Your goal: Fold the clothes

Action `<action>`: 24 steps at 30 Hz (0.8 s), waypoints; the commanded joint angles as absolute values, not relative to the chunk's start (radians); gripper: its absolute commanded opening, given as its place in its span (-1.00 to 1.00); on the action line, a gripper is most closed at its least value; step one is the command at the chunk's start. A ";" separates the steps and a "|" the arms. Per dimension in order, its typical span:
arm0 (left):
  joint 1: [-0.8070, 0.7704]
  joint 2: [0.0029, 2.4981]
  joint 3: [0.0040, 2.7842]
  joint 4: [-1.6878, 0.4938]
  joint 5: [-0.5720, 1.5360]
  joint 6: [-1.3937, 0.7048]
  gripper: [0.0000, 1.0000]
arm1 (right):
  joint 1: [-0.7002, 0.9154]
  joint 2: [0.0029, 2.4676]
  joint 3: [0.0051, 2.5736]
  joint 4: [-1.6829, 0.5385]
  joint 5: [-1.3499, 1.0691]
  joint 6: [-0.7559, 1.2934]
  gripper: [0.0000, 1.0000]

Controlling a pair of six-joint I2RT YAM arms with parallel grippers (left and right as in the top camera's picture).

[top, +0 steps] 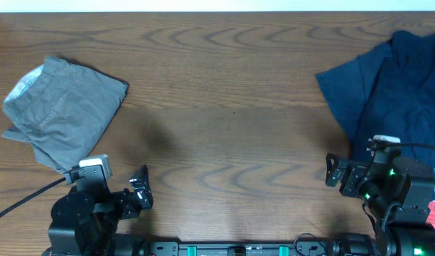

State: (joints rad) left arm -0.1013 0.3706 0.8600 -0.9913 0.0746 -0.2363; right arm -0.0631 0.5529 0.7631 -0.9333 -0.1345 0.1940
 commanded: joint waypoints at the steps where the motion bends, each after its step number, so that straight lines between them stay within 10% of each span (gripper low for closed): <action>1: -0.102 0.369 0.857 -0.994 0.066 -0.245 0.96 | -0.059 0.513 0.738 -0.862 -0.164 0.159 0.99; 24: -0.102 0.369 0.857 -0.994 0.067 -0.245 0.96 | 0.001 0.005 0.038 0.060 -0.208 0.041 0.99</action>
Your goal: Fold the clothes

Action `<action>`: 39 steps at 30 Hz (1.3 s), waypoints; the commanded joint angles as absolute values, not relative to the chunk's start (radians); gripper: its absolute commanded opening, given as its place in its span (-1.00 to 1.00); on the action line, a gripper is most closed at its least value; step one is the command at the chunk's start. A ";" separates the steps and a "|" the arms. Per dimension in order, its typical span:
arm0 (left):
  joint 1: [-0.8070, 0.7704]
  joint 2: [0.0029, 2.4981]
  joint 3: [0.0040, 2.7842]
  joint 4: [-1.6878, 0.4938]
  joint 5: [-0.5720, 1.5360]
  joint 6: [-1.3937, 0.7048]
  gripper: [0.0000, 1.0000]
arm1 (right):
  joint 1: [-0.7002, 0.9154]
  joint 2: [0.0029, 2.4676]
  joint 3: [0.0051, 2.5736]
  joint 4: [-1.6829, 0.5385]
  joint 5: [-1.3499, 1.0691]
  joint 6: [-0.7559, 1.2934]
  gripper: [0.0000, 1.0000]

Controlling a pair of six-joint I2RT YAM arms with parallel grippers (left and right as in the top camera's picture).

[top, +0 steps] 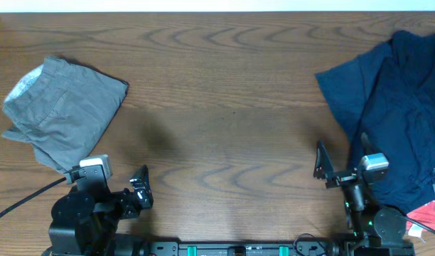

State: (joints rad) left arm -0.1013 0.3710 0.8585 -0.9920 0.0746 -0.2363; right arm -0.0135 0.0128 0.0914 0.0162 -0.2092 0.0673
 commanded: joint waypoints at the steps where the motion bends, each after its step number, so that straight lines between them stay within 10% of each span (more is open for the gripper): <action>1: -0.102 0.369 0.857 -0.994 0.066 -0.245 0.96 | 0.000 0.005 0.011 0.094 -0.203 0.027 0.99; 39: -0.102 0.369 0.857 -0.994 0.066 -0.245 0.96 | 0.001 0.006 0.006 -0.057 -0.188 -0.104 0.99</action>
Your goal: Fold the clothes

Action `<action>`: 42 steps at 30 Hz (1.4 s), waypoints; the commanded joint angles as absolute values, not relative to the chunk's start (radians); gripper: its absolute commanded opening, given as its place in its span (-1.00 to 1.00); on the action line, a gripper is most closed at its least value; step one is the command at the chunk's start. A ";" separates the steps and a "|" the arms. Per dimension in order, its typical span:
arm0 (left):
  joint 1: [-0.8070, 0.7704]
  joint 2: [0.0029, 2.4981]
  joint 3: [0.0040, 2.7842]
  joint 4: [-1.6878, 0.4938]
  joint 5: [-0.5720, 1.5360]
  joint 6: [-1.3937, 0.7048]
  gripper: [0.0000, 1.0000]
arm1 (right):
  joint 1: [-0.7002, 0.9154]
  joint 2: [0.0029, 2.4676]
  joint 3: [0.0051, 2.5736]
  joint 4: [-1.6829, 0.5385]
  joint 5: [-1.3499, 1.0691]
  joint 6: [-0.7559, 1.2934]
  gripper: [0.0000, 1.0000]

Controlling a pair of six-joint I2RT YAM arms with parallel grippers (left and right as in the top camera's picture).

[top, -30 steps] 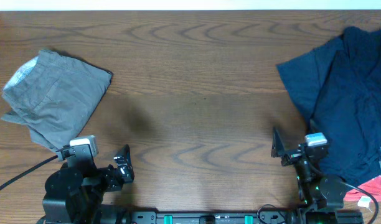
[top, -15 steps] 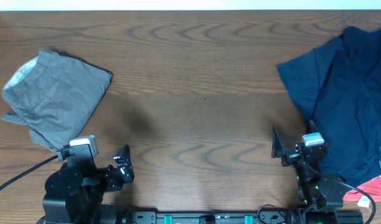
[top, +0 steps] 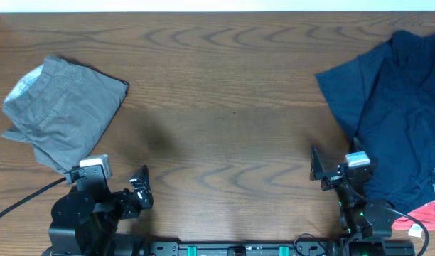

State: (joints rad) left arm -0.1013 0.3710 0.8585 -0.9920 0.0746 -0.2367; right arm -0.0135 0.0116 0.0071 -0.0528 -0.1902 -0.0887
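A crumpled grey garment (top: 61, 114) lies at the left side of the wooden table (top: 224, 107). A dark blue shirt (top: 395, 107) is spread loosely at the right, running off the frame's edge. My left gripper (top: 141, 188) rests near the front edge, just right of the grey garment's lower corner, with nothing in it. My right gripper (top: 318, 165) hovers low beside the blue shirt's lower left edge, its fingers apart and nothing between them. The right arm's wrist overlaps the shirt's hem.
A red piece of cloth (top: 431, 212) with a white tag peeks out at the bottom right corner under the blue shirt. A black cable (top: 25, 195) runs from the left arm's base toward the left edge.
My right arm has shifted a little to the left, its gripper now slightly farther from the shirt's edge. The left arm and both garments are as they were.
At first my right arm sat drawn back at the bottom right, over the blue shirt's lower part. Then it stood out over the bare wood left of the shirt. Now it is a bit farther left. The left arm and garments stayed put throughout.
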 commanded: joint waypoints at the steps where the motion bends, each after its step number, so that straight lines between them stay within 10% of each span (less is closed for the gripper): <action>1: -0.102 0.369 0.857 -0.994 0.066 -0.245 0.96 | 0.001 0.006 0.006 -0.057 -0.188 -0.104 0.99; 13: -0.101 0.206 0.661 -0.925 -0.048 -0.209 0.95 | 0.001 0.006 0.006 -0.057 -0.188 -0.104 0.98; 32: -0.073 0.002 0.002 0.074 -0.053 -0.150 0.96 | 0.001 0.006 0.006 -0.057 -0.188 -0.104 0.98; 42: -0.072 0.002 0.004 -0.067 -0.053 -0.150 0.96 | 0.001 0.006 0.006 -0.057 -0.188 -0.104 0.99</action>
